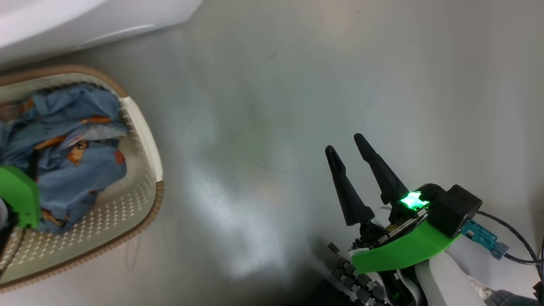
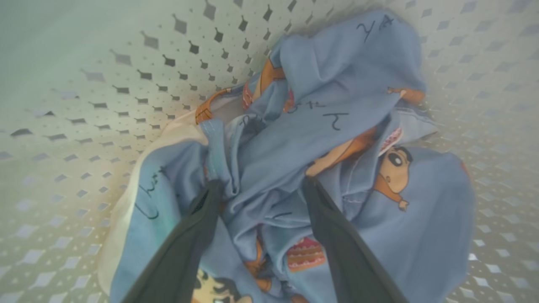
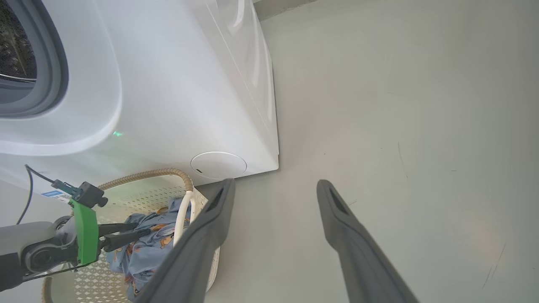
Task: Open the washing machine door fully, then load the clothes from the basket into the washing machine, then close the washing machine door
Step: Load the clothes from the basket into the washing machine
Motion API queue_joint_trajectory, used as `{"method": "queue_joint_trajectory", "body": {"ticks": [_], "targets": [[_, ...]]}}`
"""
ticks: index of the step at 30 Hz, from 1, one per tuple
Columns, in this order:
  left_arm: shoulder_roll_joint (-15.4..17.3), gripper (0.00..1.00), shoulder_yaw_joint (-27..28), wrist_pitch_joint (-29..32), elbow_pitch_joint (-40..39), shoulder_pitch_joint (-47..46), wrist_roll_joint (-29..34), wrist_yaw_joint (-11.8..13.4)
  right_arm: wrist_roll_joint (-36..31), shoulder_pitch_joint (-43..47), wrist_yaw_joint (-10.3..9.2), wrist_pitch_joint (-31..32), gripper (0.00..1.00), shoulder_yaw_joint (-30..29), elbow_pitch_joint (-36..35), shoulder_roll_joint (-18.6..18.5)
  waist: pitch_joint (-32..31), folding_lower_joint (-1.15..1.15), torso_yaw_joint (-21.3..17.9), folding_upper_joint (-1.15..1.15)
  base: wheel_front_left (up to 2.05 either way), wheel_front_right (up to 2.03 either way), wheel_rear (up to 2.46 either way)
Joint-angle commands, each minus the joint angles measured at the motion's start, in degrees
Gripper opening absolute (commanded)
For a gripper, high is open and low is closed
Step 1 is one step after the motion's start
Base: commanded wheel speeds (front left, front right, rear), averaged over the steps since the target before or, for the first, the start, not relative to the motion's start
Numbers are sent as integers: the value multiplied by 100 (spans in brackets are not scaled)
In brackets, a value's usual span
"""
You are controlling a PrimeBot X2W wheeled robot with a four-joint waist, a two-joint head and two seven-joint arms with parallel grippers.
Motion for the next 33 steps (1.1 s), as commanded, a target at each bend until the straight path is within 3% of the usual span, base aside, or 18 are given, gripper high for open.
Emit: {"method": "queue_joint_trajectory", "body": {"ticks": [1,18,19,20,21,22,33], "targets": [[319,100,122,35,-9,-52,93,64,120,64,10,-68,100,135,-144,-16,123,0,-106,0,0,0,0],[510,100,-455,163,90,-421,597,22,194,5,10,-68,100,249,-288,-16,468,0,-312,0,0,0,0],[505,93,-497,143,113,-447,635,21,190,12,10,-68,100,246,-291,-16,478,0,-322,0,0,0,0],[499,54,-535,106,141,-478,670,18,189,17,10,-68,100,244,-295,-16,488,0,-331,0,0,0,0],[495,23,-575,51,172,-510,708,12,190,20,10,-68,100,240,-295,-16,495,0,-339,0,0,0,0],[486,0,-612,5,212,-539,740,10,192,20,10,-68,100,235,-295,-16,502,0,-345,0,0,0,0],[-78,0,-634,-707,680,-614,532,14,104,44,10,-68,100,-36,-163,-16,139,0,-32,0,0,0,0]]}}
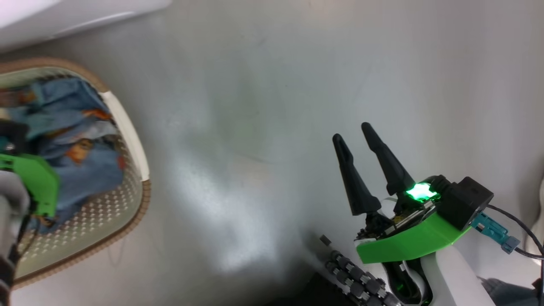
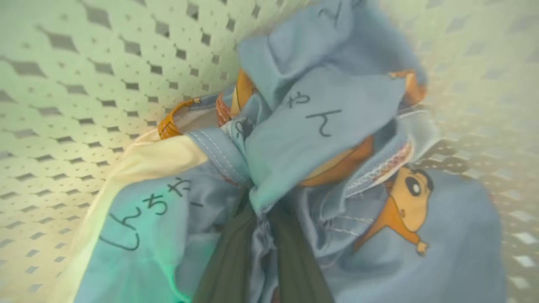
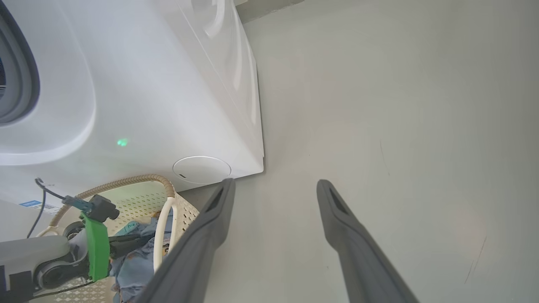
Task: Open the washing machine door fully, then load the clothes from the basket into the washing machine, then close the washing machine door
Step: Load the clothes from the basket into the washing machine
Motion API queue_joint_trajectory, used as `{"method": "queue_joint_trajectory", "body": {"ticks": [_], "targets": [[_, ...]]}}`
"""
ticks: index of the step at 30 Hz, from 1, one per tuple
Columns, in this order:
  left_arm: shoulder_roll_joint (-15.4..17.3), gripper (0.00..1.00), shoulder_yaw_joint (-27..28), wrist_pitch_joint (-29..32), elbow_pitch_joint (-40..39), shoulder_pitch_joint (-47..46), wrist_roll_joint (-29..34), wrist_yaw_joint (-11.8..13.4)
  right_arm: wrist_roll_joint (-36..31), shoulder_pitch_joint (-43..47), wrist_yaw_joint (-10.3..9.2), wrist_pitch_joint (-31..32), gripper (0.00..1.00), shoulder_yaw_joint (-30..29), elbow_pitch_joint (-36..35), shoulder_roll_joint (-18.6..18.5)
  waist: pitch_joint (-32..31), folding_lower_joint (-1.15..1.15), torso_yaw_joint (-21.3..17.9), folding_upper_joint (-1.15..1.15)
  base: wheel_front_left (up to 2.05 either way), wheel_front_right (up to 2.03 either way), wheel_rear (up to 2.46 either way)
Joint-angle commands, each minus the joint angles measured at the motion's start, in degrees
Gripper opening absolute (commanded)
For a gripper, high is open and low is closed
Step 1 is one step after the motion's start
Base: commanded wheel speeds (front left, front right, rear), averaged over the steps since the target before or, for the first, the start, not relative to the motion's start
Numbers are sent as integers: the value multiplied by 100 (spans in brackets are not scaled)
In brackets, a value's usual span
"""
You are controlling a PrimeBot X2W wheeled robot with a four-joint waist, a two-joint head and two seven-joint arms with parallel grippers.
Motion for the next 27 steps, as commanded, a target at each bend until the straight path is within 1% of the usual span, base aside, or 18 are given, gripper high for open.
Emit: {"method": "queue_joint_trajectory", "body": {"ticks": [1,7,10,14,16,22,27], "targets": [[91,0,163,-193,0,62,-82,-10,-94,159,10,-67,100,34,-54,-38,-246,0,227,0,0,0,0],[-140,0,183,-695,81,219,-200,-2,-229,178,10,-67,100,-130,13,-38,-634,0,497,0,0,0,0],[-267,0,200,-890,54,389,-256,47,-322,239,10,-67,100,-231,86,-38,-892,0,671,0,0,0,0],[-428,0,356,-1046,-200,683,-386,195,-426,339,10,-67,100,-382,184,-38,-1277,0,887,0,0,0,0],[-508,0,473,-1063,-451,882,-456,262,-477,401,10,-67,100,-443,236,-38,-1491,0,985,0,0,0,0],[-711,0,991,-1069,-1733,1854,-496,515,-631,648,10,-67,100,-606,363,-38,-2198,0,1222,0,0,0,0],[-998,0,1415,-1070,-2585,2685,-446,624,-800,897,10,-67,100,-717,454,-38,-2791,0,1398,0,0,0,0]]}}
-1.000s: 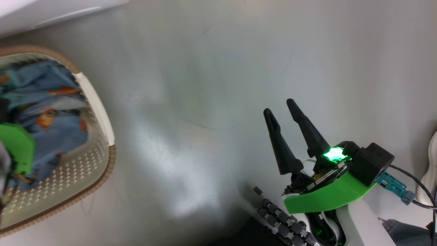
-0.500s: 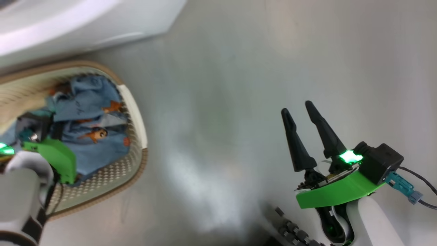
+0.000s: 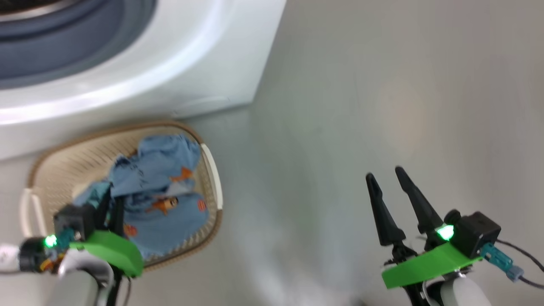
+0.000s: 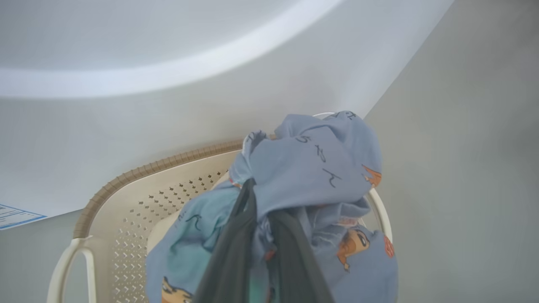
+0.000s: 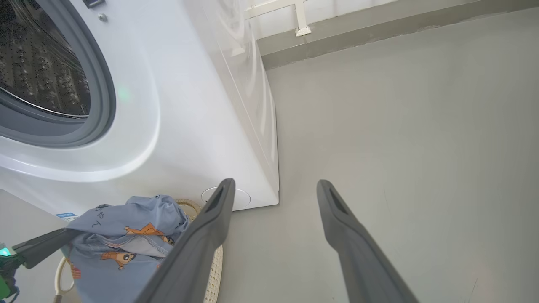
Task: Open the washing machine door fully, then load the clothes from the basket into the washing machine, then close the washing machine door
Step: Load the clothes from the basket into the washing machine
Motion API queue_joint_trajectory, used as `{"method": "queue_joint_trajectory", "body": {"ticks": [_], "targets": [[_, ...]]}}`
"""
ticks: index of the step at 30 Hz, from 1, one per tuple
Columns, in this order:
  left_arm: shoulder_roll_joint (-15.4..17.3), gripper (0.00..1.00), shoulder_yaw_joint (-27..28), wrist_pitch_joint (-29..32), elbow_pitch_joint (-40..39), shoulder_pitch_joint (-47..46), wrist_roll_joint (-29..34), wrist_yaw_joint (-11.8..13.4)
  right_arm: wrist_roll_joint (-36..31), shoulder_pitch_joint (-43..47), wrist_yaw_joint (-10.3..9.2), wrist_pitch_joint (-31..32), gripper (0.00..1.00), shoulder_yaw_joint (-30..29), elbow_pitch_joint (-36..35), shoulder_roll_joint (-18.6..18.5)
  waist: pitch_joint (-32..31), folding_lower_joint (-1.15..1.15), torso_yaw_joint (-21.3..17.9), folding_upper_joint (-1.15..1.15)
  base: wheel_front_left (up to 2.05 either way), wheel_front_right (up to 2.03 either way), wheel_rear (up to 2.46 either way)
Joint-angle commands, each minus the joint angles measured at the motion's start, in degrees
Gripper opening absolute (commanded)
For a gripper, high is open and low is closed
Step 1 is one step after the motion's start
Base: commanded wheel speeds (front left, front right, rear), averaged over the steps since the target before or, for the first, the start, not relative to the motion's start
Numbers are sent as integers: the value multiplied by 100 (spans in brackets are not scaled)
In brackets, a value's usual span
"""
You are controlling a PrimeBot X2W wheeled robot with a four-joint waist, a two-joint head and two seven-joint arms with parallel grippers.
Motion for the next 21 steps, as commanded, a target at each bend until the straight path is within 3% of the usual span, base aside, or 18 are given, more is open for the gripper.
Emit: {"method": "queue_joint_trajectory", "body": {"ticks": [1,13,21], "targets": [[71,0,259,-60,-237,177,37,37,-81,187,10,-44,100,79,-84,-31,-751,0,403,0,0,0,0],[-746,0,1170,-61,-1637,1735,485,54,-311,906,10,-44,100,-221,75,-31,-2037,0,807,0,0,0,0],[-1049,0,1505,-61,-2239,2359,752,-45,-401,1233,10,-44,100,-338,86,-31,-2499,0,871,0,0,0,0]]}}
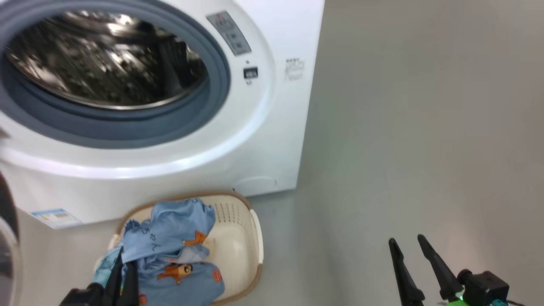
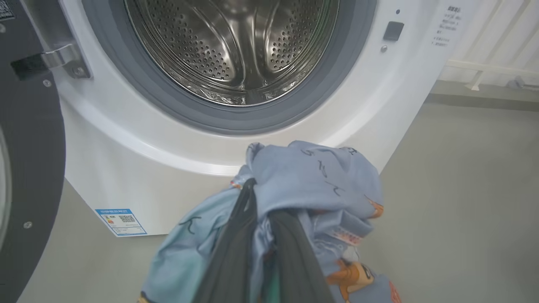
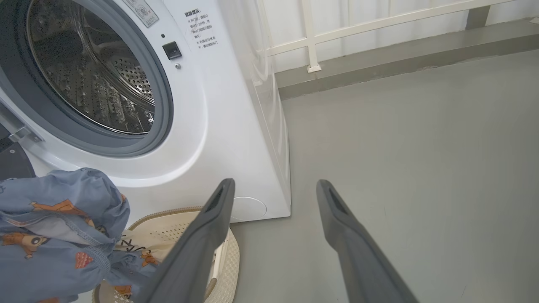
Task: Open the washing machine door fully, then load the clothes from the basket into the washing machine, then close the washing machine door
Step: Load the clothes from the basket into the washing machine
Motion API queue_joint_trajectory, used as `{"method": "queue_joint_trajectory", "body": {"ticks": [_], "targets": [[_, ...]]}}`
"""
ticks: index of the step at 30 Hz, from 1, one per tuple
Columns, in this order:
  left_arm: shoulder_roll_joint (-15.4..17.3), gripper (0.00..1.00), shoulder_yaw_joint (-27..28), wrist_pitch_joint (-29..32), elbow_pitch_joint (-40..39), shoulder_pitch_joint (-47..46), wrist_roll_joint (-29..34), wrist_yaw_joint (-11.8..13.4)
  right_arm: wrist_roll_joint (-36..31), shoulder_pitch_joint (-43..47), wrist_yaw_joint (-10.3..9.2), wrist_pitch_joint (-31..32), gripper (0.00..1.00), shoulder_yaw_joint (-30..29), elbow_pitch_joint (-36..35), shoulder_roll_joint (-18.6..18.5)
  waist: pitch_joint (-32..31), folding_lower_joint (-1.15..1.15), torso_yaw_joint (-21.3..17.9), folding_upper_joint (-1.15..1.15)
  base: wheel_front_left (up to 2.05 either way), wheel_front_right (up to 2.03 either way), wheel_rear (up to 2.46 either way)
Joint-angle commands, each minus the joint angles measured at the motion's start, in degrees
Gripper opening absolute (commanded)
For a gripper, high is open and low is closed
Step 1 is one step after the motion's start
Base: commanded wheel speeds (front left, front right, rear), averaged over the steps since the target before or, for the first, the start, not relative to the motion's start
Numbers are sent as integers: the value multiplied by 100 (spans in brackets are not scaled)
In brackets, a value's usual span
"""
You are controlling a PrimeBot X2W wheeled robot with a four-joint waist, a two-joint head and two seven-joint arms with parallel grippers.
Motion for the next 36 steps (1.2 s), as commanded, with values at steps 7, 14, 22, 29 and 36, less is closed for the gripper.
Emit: {"method": "queue_joint_trajectory", "body": {"ticks": [7,14,22,29,36], "targets": [[-111,0,435,-62,-688,283,211,-36,-70,178,10,-44,100,50,-150,-35,-637,0,177,0,0,0,0],[-166,0,528,-62,-1065,529,298,-12,-95,401,10,-44,100,-52,-180,-35,-838,0,206,0,0,0,0],[-173,0,559,-62,-1148,643,319,13,-184,508,10,-44,100,-136,-245,-35,-930,0,303,0,0,0,0],[-174,0,527,-62,-1137,656,333,68,-270,535,10,-44,100,-150,-211,-34,-1017,0,395,0,0,0,0],[-175,0,461,-62,-1110,671,317,98,-352,515,10,-44,100,-121,-163,-74,-1082,0,464,0,0,0,0]]}}
